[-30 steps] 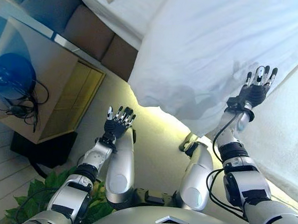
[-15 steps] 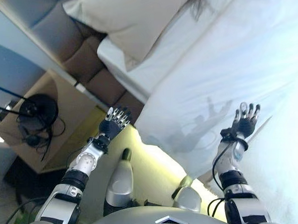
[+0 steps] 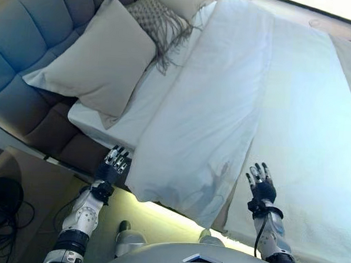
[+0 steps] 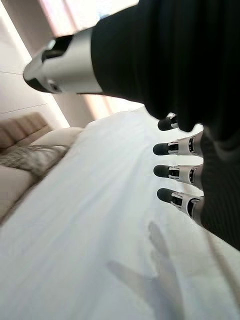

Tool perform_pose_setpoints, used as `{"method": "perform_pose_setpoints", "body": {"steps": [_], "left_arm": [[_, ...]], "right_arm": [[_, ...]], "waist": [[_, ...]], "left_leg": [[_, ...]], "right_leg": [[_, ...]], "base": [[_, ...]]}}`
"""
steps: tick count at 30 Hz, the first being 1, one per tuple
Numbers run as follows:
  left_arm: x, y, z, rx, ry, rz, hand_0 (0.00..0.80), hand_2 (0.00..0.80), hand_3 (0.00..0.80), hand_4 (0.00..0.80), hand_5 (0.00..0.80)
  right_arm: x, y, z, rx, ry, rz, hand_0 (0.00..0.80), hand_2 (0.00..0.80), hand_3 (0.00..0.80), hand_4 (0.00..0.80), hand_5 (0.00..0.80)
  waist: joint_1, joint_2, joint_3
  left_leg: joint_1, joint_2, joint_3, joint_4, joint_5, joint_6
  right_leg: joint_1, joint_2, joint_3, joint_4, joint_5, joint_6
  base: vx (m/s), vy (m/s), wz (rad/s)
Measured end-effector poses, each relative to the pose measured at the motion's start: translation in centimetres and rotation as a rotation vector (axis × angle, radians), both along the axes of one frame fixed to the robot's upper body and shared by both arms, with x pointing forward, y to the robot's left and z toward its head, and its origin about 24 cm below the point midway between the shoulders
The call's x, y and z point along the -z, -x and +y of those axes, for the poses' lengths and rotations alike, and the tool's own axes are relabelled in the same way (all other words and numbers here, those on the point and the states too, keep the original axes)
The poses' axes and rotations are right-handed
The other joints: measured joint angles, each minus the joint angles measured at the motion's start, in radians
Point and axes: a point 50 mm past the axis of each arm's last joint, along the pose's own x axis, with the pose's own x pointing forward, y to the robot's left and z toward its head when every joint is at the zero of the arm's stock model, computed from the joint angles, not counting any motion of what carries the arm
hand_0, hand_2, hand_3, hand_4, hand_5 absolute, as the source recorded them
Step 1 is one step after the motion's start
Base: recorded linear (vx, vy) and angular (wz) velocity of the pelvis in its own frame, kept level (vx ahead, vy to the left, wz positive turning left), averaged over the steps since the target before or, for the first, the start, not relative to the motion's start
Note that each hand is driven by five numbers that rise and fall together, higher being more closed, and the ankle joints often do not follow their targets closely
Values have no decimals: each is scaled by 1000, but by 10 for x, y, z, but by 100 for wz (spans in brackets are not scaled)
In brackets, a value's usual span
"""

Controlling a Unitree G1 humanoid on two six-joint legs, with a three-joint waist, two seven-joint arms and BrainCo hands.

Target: Make the bed neatly

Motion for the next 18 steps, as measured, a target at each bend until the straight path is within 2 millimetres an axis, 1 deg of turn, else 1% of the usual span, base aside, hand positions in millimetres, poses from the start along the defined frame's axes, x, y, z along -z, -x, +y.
{"method": "perform_pose_setpoints", "body": {"steps": [2, 4, 7, 9, 11, 12, 14, 18], "left_arm": [[2, 1, -3, -3, 9, 1, 0, 0, 0, 0, 0], [2, 2, -5, 2, 1, -4, 0, 0, 0, 0, 0], [2, 1, -5, 11, -17, -2, 0, 0, 0, 0, 0], [1, 1, -2, 5, -29, -1, 0, 0, 0, 0, 0], [0, 1, 3, -2, -71, 2, 0, 0, 0, 0, 0], [0, 1, 5, -3, -92, 4, 0, 0, 0, 0, 0], [-1, 1, 10, -3, -114, 7, 0, 0, 0, 0, 0], [-1, 1, 10, -6, -109, 6, 0, 0, 0, 0, 0]], "right_arm": [[1, 1, 1, 18, -8, 10, 0, 0, 0, 0, 0], [2, 1, 0, 26, -2, 21, 0, 0, 0, 0, 0], [9, 5, -2, 29, 64, 90, 0, 0, 0, 0, 0], [19, 11, -7, 49, 94, 171, 0, 0, 0, 0, 0], [33, 21, -14, 75, 108, 264, 0, 0, 0, 0, 0], [37, 26, -17, 85, 113, 291, 0, 0, 0, 0, 0], [40, 32, -21, 96, 121, 320, 0, 0, 0, 0, 0], [42, 40, -30, 130, 127, 343, 0, 0, 0, 0, 0]], "waist": [[2, 4, -5], [19, 5, -6], [29, 0, -10], [30, -6, -13], [36, -12, -14], [48, -13, -14], [50, -13, -13], [50, -15, -12]], "left_leg": [[4, 0, 0, 0, 1, -1], [4, 2, -1, 0, 3, -4], [4, 4, -2, 0, 4, -7], [5, 6, -6, 0, 6, -8], [13, 9, -8, 0, 6, -8], [15, 11, -8, 0, 5, -8], [14, 14, -8, 0, 5, -8], [13, 15, -9, -4, 4, -7]], "right_leg": [[11, 2, -3, -8, 6, 1], [11, 4, -4, -8, 6, 0], [12, 6, -4, -9, 7, 0], [18, 9, -10, -9, 6, -1], [26, 12, -14, -10, 5, -2], [26, 14, -14, -10, 5, -3], [26, 16, -16, -11, 5, -3], [26, 17, -16, -14, 4, -4]], "base": [[-7, 3, 2], [-17, 4, 0], [-26, 0, 0], [-20, -19, 6], [-26, -31, 3], [0, 0, 0], [0, 0, 0], [0, 0, 0]]}}
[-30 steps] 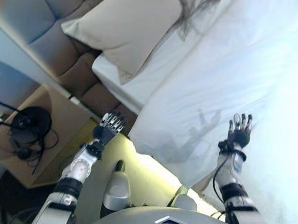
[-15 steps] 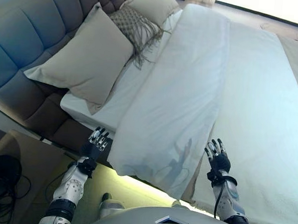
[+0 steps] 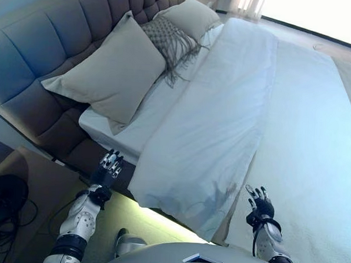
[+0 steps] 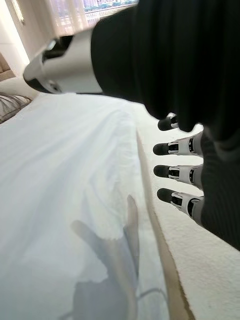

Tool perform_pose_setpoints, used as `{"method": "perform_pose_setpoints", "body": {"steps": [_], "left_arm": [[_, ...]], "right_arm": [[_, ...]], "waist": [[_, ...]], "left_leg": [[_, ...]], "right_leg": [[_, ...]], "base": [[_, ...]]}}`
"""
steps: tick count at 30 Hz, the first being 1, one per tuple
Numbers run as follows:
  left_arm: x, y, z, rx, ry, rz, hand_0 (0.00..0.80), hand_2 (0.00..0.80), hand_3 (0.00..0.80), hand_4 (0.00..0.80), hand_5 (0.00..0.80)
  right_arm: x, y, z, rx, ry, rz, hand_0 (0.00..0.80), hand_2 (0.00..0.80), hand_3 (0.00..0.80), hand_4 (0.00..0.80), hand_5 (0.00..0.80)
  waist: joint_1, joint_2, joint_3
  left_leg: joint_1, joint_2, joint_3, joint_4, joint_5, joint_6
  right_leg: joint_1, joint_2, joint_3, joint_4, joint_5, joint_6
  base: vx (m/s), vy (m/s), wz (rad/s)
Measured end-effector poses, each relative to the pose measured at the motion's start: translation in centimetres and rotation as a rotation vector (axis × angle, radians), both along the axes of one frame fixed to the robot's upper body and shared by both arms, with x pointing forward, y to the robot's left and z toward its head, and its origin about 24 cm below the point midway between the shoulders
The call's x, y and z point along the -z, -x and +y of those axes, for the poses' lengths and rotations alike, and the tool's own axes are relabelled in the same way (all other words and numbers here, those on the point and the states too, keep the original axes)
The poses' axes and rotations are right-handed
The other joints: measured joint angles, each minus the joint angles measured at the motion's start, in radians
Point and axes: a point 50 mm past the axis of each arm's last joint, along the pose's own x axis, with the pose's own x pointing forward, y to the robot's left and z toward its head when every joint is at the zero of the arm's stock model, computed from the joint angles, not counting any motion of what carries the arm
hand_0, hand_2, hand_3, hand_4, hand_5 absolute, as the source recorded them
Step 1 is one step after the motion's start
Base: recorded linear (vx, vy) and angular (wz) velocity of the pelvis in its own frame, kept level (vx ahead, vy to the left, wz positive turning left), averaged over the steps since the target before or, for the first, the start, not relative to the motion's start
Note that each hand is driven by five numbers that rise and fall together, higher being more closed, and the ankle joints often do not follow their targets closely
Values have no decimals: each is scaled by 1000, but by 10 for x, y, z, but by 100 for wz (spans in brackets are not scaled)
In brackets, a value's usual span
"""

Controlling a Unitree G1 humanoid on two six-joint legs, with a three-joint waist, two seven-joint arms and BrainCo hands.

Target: Make the bed neatly

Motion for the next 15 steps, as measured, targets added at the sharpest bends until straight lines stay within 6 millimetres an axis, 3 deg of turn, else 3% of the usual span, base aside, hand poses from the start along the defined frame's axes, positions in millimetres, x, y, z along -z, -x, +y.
{"method": "perform_pose_setpoints", "body": {"steps": [8, 15], "left_arm": [[0, 0, 0, -9, 21, -14, 0, 0, 0, 0, 0], [-1, 0, 0, -2, 22, -18, 0, 0, 0, 0, 0]], "right_arm": [[1, 23, -21, 140, 128, 86, 0, 0, 0, 0, 0], [-5, 32, -43, 312, 48, -52, 0, 0, 0, 0, 0]], "waist": [[-4, -6, -1], [-4, -7, 0]], "left_leg": [[-12, 0, -4, 4, 3, -5], [-12, 0, -3, 3, 2, -4]], "right_leg": [[-7, 1, -3, 3, 0, 0], [-7, 1, -1, 3, 0, 0]], "base": [[-8, -2, 1], [0, 0, 0]]}}
